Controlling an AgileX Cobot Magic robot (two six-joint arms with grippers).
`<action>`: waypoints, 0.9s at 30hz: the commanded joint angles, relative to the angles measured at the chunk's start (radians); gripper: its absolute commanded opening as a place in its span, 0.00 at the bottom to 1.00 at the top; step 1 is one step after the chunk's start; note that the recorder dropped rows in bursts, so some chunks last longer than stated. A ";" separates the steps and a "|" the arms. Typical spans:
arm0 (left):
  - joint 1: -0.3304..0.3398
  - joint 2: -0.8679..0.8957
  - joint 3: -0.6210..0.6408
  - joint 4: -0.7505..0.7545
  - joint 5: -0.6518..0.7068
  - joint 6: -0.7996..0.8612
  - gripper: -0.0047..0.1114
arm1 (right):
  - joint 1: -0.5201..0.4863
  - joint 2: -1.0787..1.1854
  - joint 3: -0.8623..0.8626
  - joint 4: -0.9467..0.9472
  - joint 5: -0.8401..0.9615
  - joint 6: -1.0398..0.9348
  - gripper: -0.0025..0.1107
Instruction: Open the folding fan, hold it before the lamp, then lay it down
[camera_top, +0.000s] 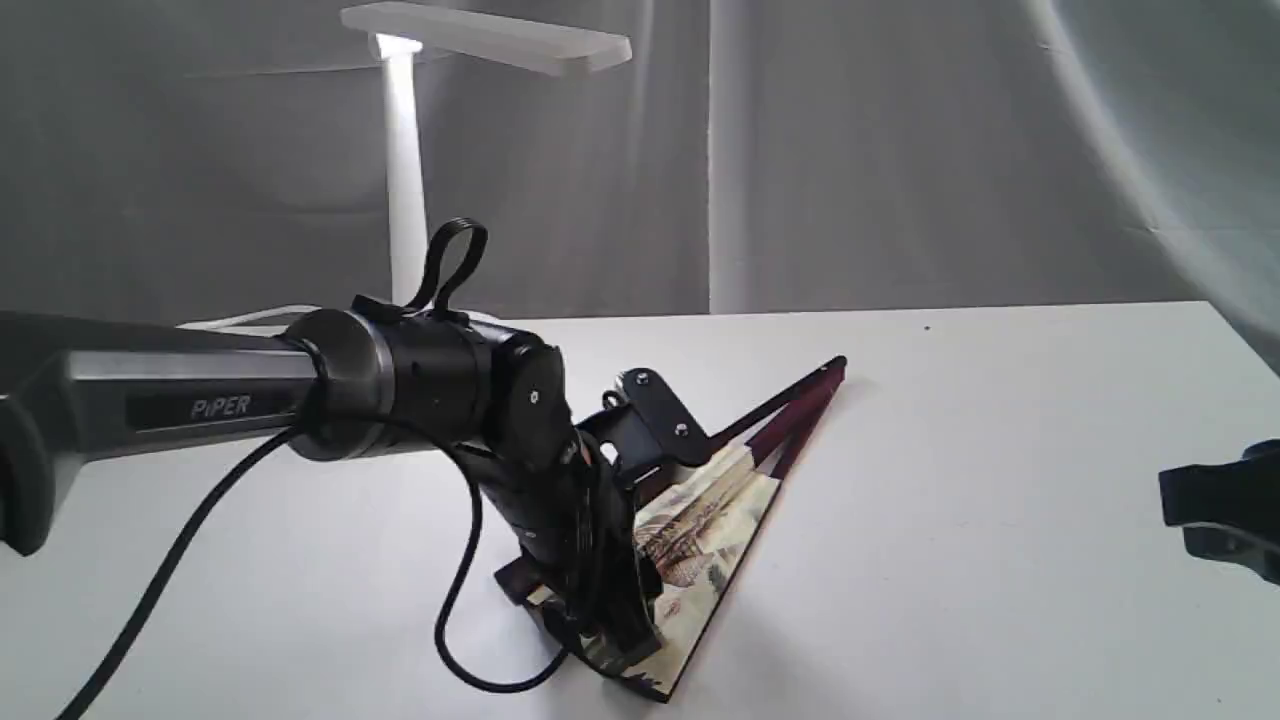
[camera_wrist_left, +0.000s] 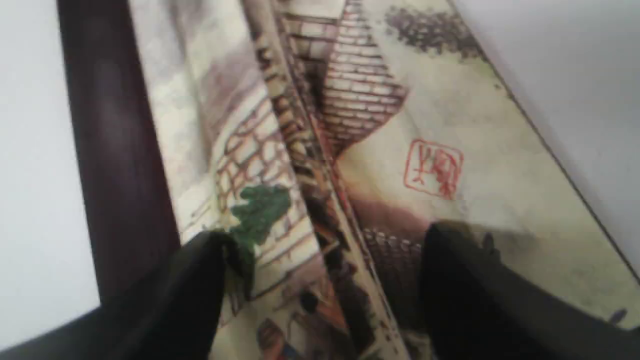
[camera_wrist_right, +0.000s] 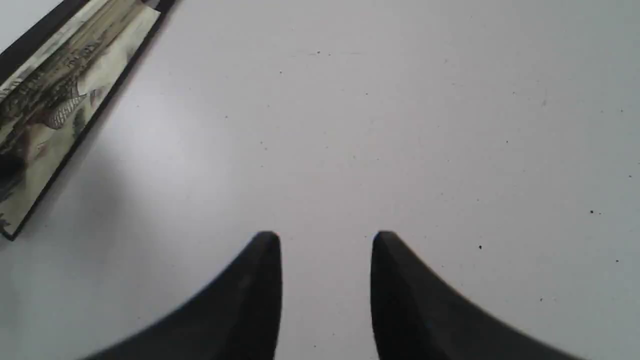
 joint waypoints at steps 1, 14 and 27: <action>-0.006 0.011 0.010 0.027 0.078 0.116 0.55 | 0.003 0.001 -0.005 0.006 -0.012 -0.005 0.30; -0.035 0.011 0.010 0.017 0.101 0.446 0.33 | 0.003 0.001 -0.005 0.006 -0.018 -0.006 0.30; -0.037 0.000 0.010 0.280 0.053 0.595 0.48 | 0.003 0.001 -0.005 0.021 -0.018 -0.007 0.30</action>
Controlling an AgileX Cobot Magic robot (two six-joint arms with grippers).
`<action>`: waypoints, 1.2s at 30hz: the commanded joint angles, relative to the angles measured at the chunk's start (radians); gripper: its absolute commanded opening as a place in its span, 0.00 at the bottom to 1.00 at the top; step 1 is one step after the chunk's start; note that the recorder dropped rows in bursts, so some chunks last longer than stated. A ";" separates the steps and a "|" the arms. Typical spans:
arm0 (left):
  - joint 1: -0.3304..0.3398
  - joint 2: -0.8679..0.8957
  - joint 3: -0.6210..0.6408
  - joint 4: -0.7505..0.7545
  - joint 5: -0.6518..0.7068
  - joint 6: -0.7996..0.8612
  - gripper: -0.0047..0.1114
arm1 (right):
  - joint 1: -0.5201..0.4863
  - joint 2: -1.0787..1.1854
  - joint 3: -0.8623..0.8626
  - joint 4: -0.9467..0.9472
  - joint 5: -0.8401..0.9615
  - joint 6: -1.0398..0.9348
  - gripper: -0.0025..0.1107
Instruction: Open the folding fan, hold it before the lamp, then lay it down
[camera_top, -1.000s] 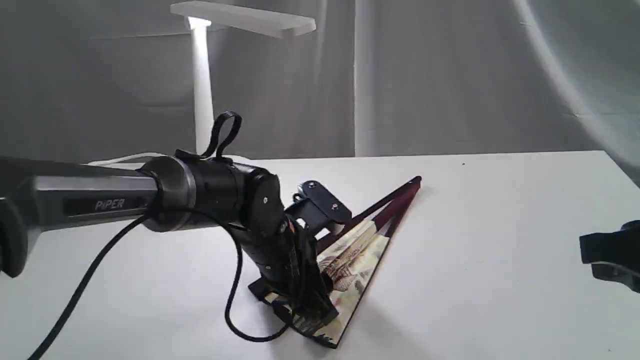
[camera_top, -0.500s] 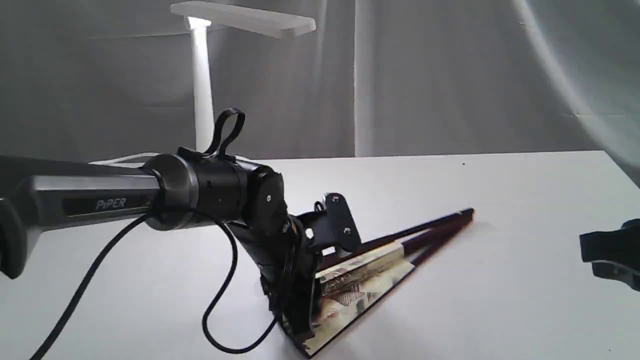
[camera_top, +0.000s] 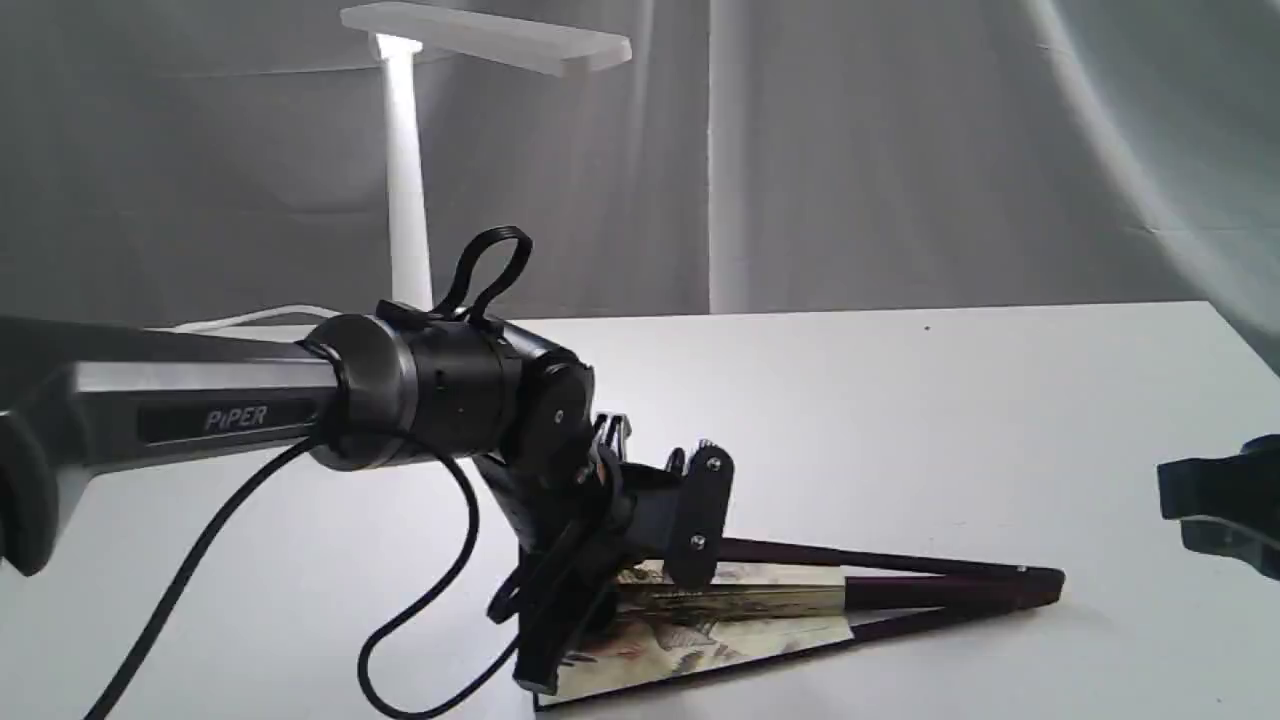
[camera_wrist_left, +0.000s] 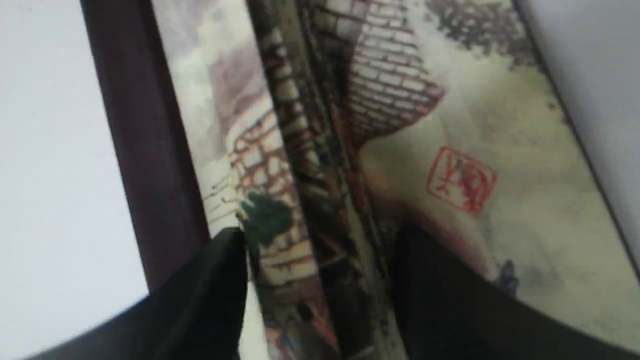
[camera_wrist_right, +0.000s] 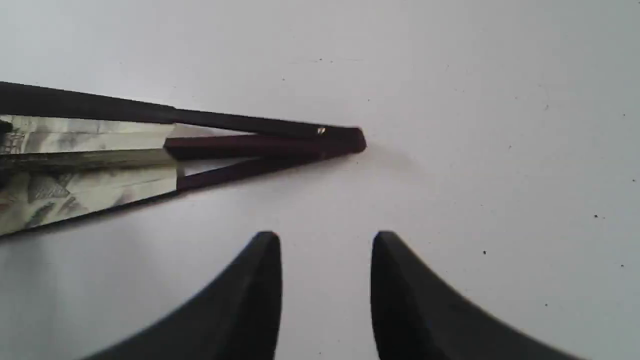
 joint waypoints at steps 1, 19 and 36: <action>0.002 0.012 0.014 0.106 -0.008 0.005 0.50 | 0.003 0.001 -0.005 0.007 -0.010 -0.007 0.30; 0.004 -0.068 0.012 0.001 -0.109 -0.246 0.58 | 0.062 0.001 -0.005 0.009 0.000 -0.033 0.30; 0.004 -0.125 0.012 -0.070 0.088 -1.071 0.58 | 0.062 0.001 -0.005 0.018 0.046 -0.033 0.30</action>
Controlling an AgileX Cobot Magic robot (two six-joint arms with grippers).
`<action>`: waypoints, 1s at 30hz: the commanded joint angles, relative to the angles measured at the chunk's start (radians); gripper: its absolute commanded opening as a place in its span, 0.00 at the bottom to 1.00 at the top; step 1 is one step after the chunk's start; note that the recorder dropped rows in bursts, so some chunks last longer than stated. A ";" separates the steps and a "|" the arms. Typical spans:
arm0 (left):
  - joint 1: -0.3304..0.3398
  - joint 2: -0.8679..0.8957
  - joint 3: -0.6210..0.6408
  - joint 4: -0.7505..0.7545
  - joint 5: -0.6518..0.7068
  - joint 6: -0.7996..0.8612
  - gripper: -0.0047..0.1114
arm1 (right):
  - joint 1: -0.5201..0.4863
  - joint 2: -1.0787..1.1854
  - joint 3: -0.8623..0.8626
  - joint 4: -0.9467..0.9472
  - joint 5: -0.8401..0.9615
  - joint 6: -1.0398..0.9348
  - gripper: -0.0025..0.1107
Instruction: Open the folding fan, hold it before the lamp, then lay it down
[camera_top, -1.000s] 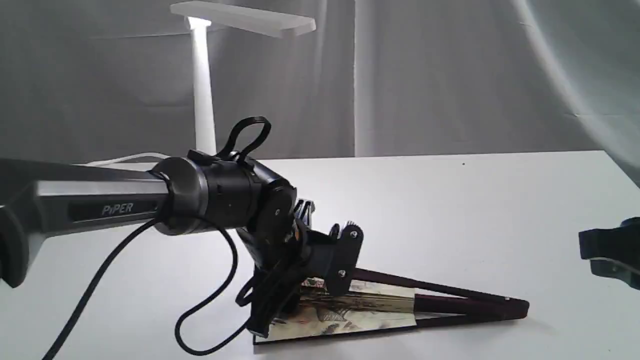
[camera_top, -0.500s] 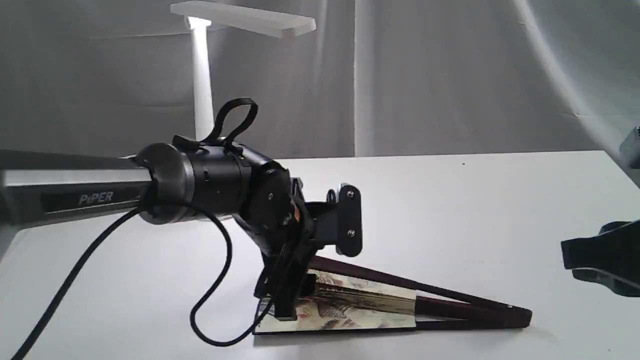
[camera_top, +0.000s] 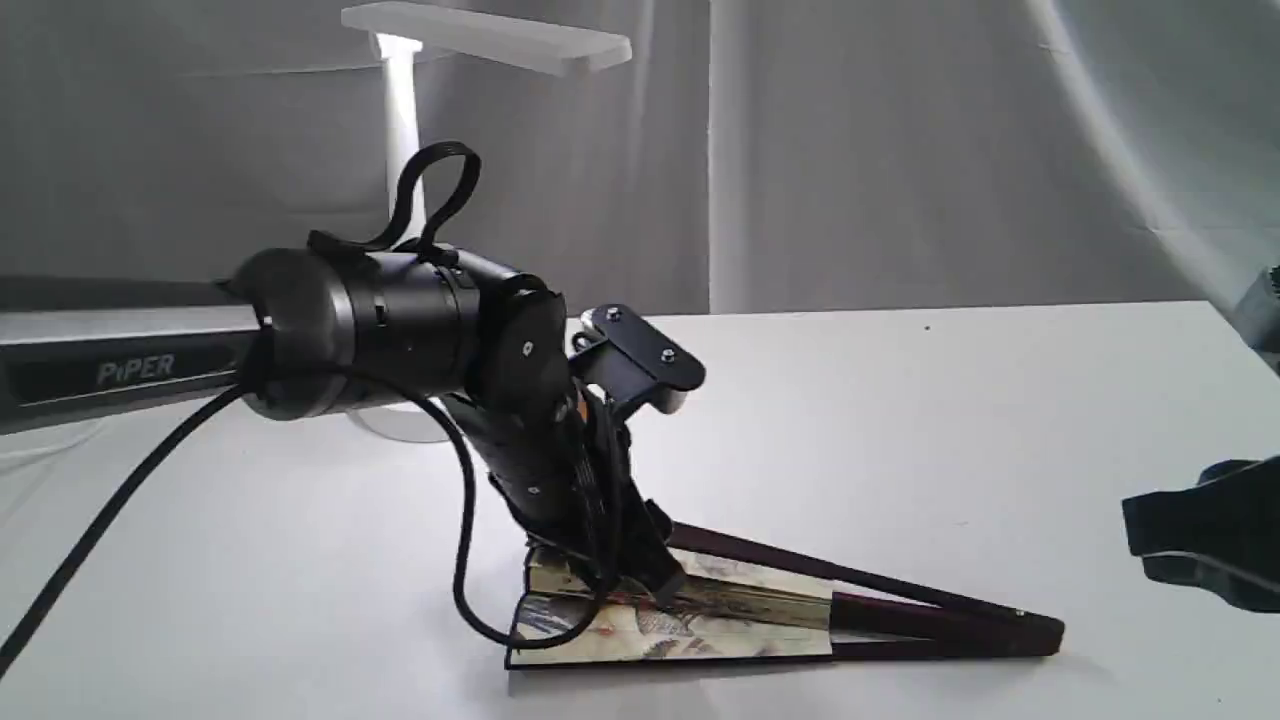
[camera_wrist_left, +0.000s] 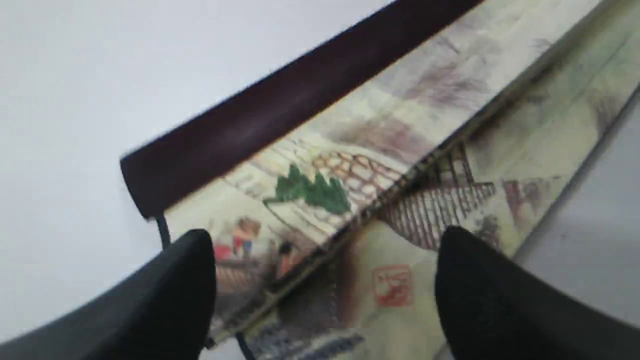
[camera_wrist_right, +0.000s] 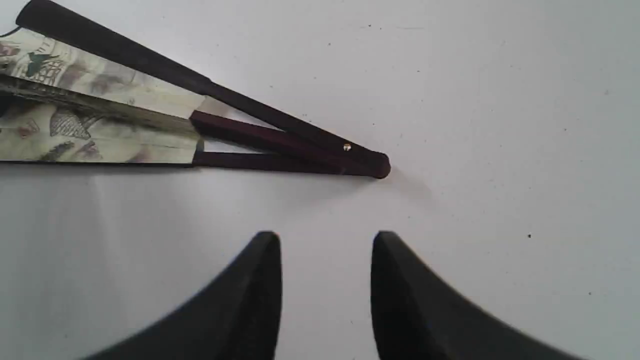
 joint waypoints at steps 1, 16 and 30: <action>0.002 -0.014 0.003 -0.009 0.079 -0.156 0.58 | 0.004 0.001 -0.005 0.010 0.000 -0.007 0.30; 0.002 0.065 0.003 0.032 0.090 -0.643 0.58 | 0.004 0.001 -0.005 0.010 -0.005 -0.007 0.30; 0.033 0.085 0.003 0.011 -0.180 -0.651 0.58 | 0.004 0.001 -0.005 0.035 -0.005 -0.003 0.30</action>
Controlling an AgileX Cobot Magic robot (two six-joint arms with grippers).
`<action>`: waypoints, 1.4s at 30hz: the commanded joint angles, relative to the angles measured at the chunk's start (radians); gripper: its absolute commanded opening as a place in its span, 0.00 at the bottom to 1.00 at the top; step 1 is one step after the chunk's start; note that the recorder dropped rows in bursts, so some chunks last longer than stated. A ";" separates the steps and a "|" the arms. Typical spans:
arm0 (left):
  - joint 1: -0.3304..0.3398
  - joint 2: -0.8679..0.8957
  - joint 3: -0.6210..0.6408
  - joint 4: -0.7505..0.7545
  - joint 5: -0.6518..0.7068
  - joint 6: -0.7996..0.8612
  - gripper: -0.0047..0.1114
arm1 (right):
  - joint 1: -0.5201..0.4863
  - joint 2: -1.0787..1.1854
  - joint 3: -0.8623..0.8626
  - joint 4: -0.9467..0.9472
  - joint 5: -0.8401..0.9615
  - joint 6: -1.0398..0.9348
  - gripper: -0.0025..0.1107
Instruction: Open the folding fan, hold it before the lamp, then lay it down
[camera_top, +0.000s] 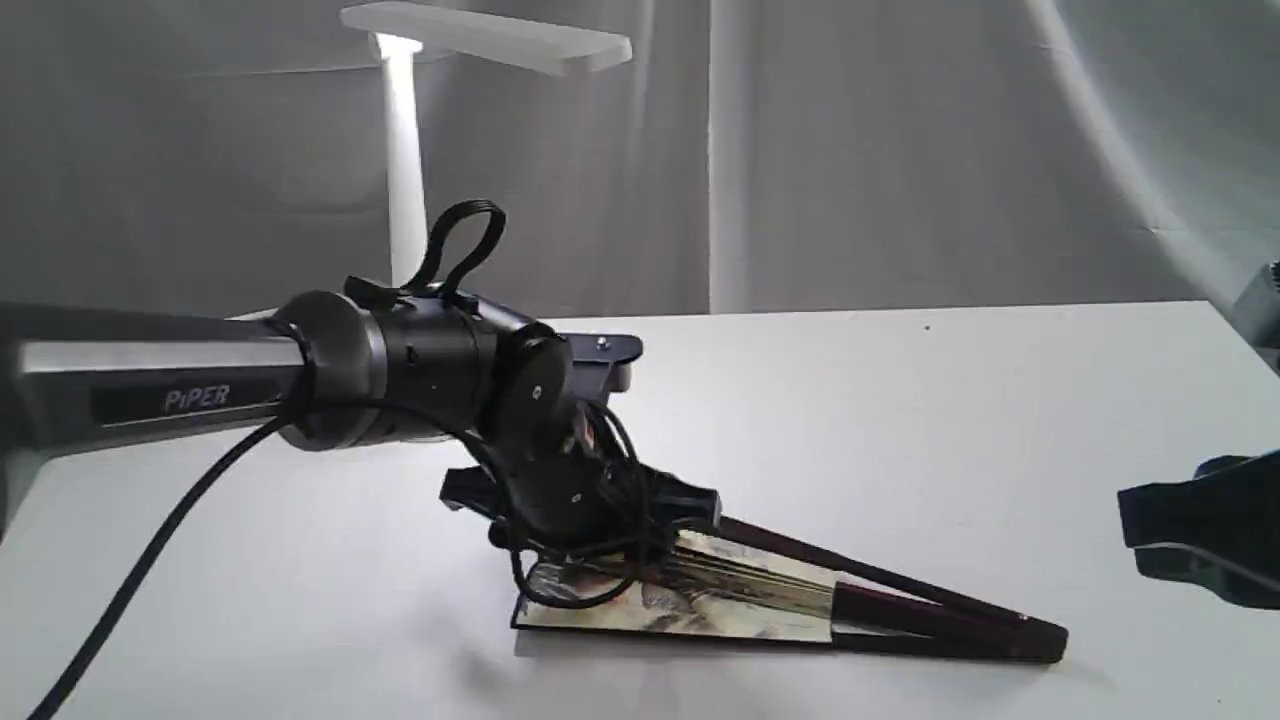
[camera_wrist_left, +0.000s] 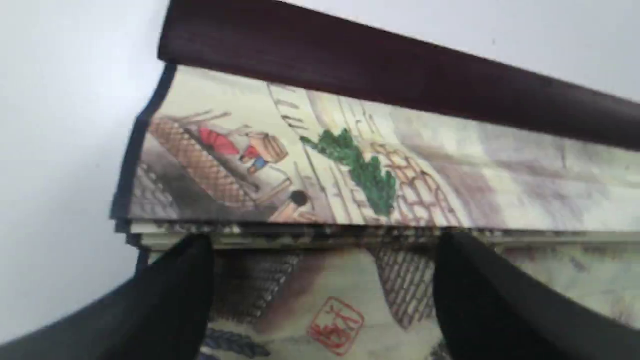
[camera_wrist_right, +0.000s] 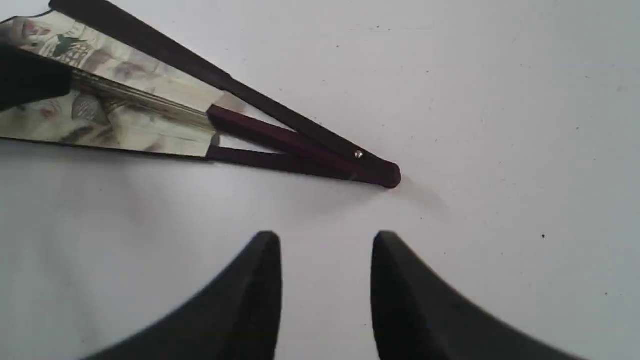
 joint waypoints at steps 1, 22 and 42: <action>0.020 0.016 0.003 -0.010 -0.068 -0.014 0.58 | 0.004 0.001 -0.005 0.005 -0.005 -0.001 0.30; 0.045 -0.039 0.003 -0.044 0.017 0.059 0.58 | 0.004 0.006 -0.007 0.005 0.000 -0.003 0.30; 0.045 -0.170 0.065 -0.010 0.390 0.181 0.58 | 0.004 0.408 -0.301 0.092 0.173 -0.077 0.47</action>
